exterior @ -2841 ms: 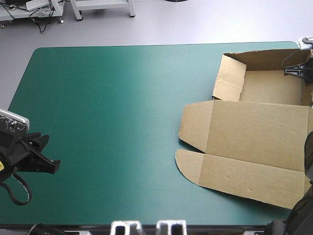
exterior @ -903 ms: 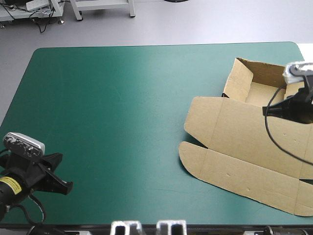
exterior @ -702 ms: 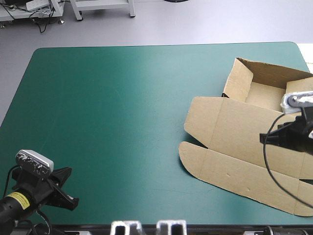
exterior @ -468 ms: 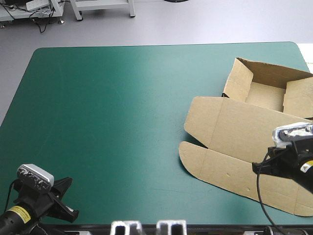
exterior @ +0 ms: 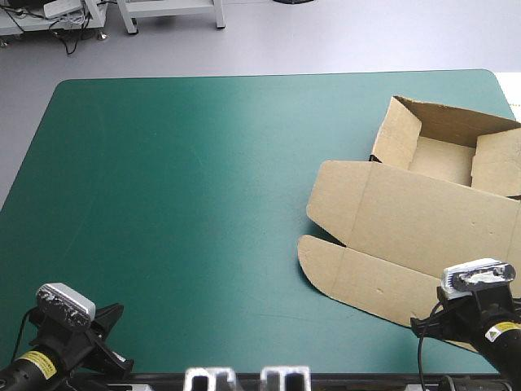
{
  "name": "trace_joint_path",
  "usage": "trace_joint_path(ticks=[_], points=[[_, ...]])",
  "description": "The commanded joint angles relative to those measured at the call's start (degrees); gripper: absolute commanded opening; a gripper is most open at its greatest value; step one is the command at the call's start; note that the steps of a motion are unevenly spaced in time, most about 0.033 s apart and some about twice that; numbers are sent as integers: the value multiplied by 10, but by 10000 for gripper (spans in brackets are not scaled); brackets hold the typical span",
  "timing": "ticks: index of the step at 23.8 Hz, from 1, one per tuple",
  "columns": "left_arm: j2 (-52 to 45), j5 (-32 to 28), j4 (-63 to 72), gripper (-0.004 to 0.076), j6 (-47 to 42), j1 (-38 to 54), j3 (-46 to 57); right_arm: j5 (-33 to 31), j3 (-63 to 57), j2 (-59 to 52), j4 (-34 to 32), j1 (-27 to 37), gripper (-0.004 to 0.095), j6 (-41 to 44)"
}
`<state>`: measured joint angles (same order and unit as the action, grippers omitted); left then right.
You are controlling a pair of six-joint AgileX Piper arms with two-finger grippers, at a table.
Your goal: Fold the box
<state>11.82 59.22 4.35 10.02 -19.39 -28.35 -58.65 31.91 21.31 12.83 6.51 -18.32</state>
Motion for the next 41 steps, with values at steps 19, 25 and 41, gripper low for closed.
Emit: trace_joint_path(ticks=[19,25,41], points=[[8,-34,18,-10,12,-4,-13,35,-16,-28,17,-1,-19,-4],[8,-34,18,-10,11,-4,-13,25,-16,-28,27,-1,-19,-4],[8,-34,18,-10,11,-4,-13,27,-16,-28,27,-1,-19,-3]])
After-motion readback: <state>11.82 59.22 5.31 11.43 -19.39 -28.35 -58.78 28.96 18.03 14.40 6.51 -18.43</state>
